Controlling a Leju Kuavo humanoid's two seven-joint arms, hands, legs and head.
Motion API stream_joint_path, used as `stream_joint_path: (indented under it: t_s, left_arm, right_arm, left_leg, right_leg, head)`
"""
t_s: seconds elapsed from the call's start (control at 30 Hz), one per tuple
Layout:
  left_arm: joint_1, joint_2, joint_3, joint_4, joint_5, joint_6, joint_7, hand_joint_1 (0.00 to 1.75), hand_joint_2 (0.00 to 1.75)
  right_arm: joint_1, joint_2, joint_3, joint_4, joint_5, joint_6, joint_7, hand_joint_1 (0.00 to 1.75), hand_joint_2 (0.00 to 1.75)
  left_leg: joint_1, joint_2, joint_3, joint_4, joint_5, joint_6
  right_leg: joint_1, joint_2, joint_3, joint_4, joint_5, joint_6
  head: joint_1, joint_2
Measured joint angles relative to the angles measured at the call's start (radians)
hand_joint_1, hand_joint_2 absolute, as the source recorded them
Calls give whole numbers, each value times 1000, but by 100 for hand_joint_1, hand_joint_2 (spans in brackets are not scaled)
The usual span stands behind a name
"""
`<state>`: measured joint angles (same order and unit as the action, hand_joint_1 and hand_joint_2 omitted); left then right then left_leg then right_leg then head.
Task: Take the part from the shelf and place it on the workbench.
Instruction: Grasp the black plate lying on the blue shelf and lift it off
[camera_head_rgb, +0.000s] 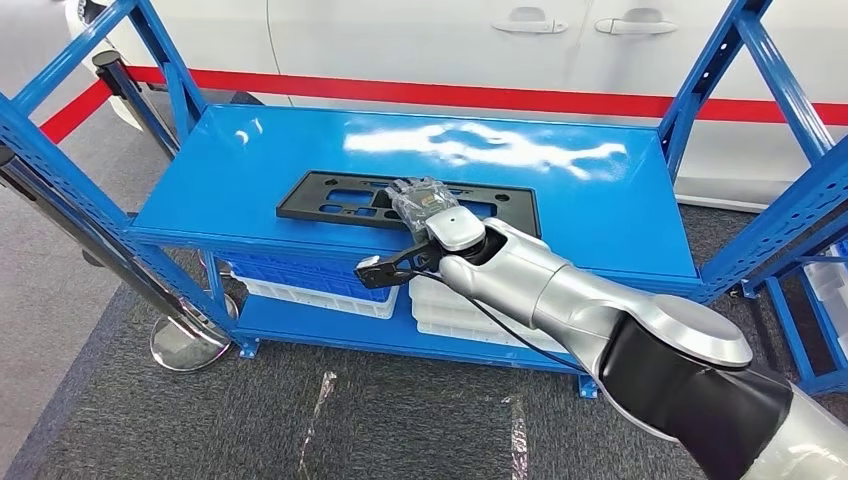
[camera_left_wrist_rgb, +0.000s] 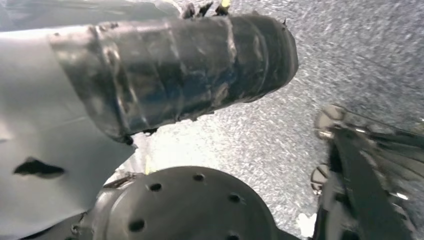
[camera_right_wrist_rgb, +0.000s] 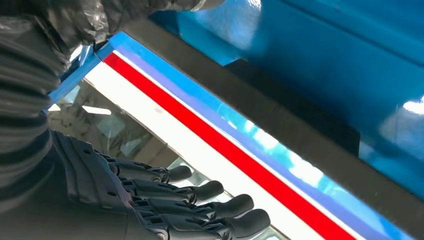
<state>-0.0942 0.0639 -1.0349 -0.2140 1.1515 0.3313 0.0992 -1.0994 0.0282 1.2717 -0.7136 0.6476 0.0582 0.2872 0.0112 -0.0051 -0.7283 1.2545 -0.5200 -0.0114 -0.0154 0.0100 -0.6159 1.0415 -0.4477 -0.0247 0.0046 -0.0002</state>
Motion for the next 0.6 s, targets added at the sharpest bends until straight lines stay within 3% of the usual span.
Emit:
stream_joint_path:
  t_s: [0.03,0.1,0.2,0.27,0.33,0.4,0.43,0.47,0.5,0.57,0.6]
  left_arm:
    - [1,0,0,0,0,0,0,0,0]
    - [1,1,0,0,1,0,1,0,0]
    - [-4,2,0,1,0,1,1,0,0]
    - [-4,2,0,2,0,1,2,0,0]
    - [-2,1,0,2,1,1,4,0,0]
    - [-3,2,0,2,1,1,5,0,0]
    - [-4,2,0,2,2,1,5,0,0]
    - [-4,2,0,2,2,1,5,0,0]
    - [-4,2,0,2,3,1,5,0,0]
    - [-3,2,0,2,4,1,7,0,0]
    - [-3,2,0,2,5,2,9,0,0]
  right_arm:
    - [0,1,1,1,1,1,-1,0,175]
    - [-2,1,2,2,2,1,-1,0,175]
    - [-4,2,2,4,3,0,-2,0,175]
    - [-4,3,2,5,3,0,-2,0,175]
    - [-8,3,2,6,5,1,-3,0,175]
    - [-8,2,3,8,8,6,-3,0,175]
    - [-5,2,4,9,11,12,-3,0,175]
    - [-3,2,5,11,16,19,-3,0,175]
    - [-2,2,6,13,20,26,-3,0,175]
    - [-1,2,8,17,28,35,-3,0,175]
    - [-1,2,8,19,31,36,-3,0,175]
  left_leg:
    - [-1,0,25,-64,42,5]
    - [-7,-1,77,-179,92,18]
    - [-16,-1,101,-228,90,30]
    - [-10,0,113,-245,92,37]
    - [-4,3,125,-260,96,45]
    - [-5,3,127,-260,94,51]
    - [-5,3,127,-258,91,53]
    - [-5,1,128,-255,88,53]
    - [-4,0,129,-252,84,51]
    - [-4,-3,130,-239,72,44]
    - [-5,-4,127,-229,65,38]
  right_leg:
    - [1,1,6,0,-4,1]
    - [3,2,15,-2,-10,4]
    - [4,2,15,-8,-10,17]
    - [4,0,14,-4,-17,27]
    - [6,-2,-17,66,-56,35]
    - [5,-3,-85,194,-107,38]
    - [4,-4,-114,241,-117,40]
    - [3,-4,-128,257,-109,42]
    - [1,-5,-124,234,-83,43]
    - [-3,-6,-75,115,-15,42]
    - [-3,-6,-51,60,6,40]
  head:
    - [0,0]
    - [0,0]
    - [1,0]
    - [3,0]
    - [5,0]
    - [6,0]
    - [6,0]
    - [7,0]
    - [7,0]
    - [7,0]
    - [7,0]
